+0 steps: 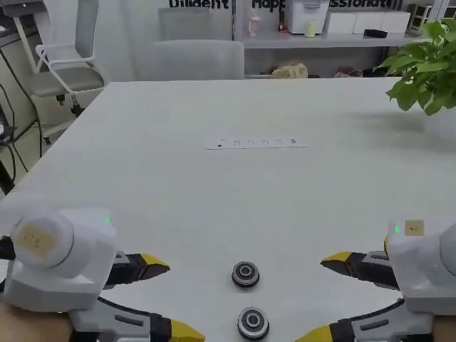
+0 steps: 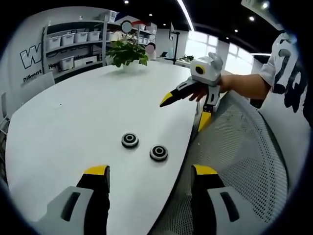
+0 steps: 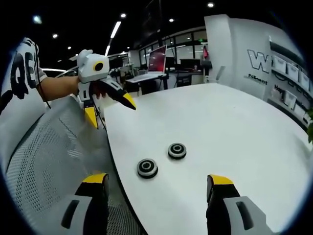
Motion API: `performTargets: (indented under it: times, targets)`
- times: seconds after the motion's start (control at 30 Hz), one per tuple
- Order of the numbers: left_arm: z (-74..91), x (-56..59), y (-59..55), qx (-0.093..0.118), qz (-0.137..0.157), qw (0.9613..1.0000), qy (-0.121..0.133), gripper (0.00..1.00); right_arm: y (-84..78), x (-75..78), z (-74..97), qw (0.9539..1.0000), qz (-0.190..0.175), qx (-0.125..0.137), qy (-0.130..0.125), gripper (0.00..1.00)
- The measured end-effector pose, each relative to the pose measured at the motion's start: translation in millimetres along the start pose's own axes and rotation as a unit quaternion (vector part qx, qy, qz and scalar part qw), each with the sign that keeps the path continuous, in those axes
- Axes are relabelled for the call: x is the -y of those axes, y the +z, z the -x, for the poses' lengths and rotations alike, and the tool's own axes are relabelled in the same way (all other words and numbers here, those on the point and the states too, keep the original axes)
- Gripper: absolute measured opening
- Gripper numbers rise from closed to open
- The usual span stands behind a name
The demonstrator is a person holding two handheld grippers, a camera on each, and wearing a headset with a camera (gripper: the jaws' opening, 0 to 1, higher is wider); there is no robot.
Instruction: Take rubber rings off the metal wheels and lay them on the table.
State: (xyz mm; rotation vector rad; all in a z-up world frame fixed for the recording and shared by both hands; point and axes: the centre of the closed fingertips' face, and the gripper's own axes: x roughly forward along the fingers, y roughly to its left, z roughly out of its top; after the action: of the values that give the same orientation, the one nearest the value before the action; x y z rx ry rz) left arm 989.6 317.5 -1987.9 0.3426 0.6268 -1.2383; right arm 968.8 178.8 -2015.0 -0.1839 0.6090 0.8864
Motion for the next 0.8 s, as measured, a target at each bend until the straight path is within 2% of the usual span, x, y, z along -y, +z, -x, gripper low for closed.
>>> performTargets:
  times: [0.33,0.8]
  targets:
    - [-10.3,0.6,1.9,-0.006,-0.002,0.9999,-0.01,0.64,-14.8,6.2,-7.8,0.9998,-0.006,-0.015,0.007,0.79]
    - [-25.7,-0.3,6.4,-0.017,-0.01,0.9995,-0.022,0.64,-24.7,9.6,-19.1,0.9993,-0.004,-0.027,0.024,0.74]
